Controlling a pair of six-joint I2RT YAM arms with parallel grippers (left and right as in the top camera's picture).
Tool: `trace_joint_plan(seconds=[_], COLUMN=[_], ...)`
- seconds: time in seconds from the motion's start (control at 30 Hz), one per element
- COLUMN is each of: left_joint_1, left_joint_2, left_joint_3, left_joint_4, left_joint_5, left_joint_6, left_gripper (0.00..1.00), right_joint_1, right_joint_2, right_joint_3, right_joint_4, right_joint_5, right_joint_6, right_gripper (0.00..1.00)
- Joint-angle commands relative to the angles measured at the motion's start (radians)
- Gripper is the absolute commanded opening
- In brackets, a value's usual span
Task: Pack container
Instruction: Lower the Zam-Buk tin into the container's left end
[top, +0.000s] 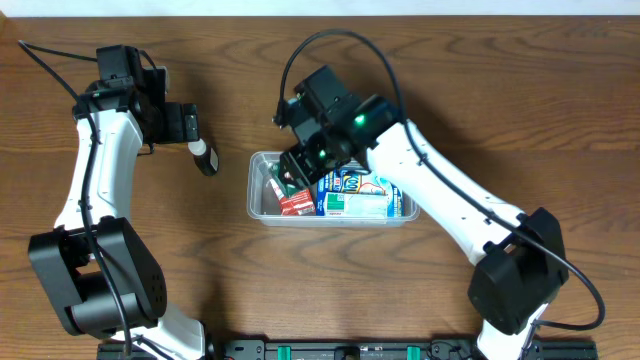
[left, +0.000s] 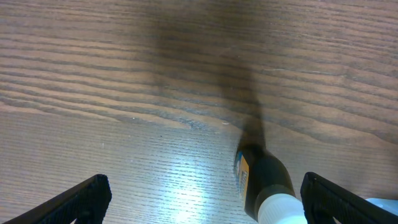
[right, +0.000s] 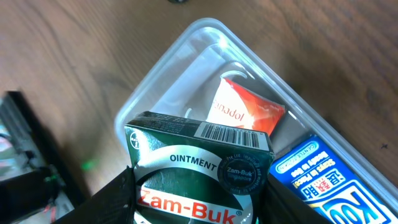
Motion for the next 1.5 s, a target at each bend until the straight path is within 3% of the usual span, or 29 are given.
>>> trace_joint_plan(seconds=[0.0, 0.3, 0.63, 0.83, 0.9, 1.17, 1.47], left_joint_1=[0.003, 0.003, 0.003, 0.003, 0.003, 0.003, 0.003], left_joint_2=[0.01, 0.01, 0.01, 0.01, 0.01, 0.01, 0.01], left_joint_3=[-0.006, -0.006, -0.006, -0.006, -0.006, -0.006, -0.006], left_joint_4=[0.0, 0.0, 0.0, 0.0, 0.0, 0.0, 0.0], left_joint_5=[-0.012, -0.012, -0.012, -0.012, -0.012, -0.012, -0.012], left_joint_6=[-0.002, -0.002, -0.002, -0.002, -0.002, -0.002, -0.002], left_gripper=[0.98, 0.98, 0.98, 0.98, 0.98, 0.98, 0.98], right_joint_1=[0.021, 0.034, 0.041, 0.041, 0.041, 0.039, 0.028], right_joint_2=[0.011, 0.028, 0.09, 0.09, 0.09, 0.072, 0.069], right_joint_3=[-0.048, -0.206, -0.211, -0.211, -0.209, -0.145, -0.071], right_joint_4=[0.04, 0.245, 0.301, 0.301, 0.302, 0.268, 0.151], right_joint_5=[0.054, 0.098, 0.093, 0.095, 0.094, 0.095, 0.217], right_joint_6=[0.036, 0.047, 0.047, 0.05, 0.05, 0.049, 0.101], right_gripper=[0.53, 0.55, 0.58, 0.79, 0.81, 0.82, 0.72])
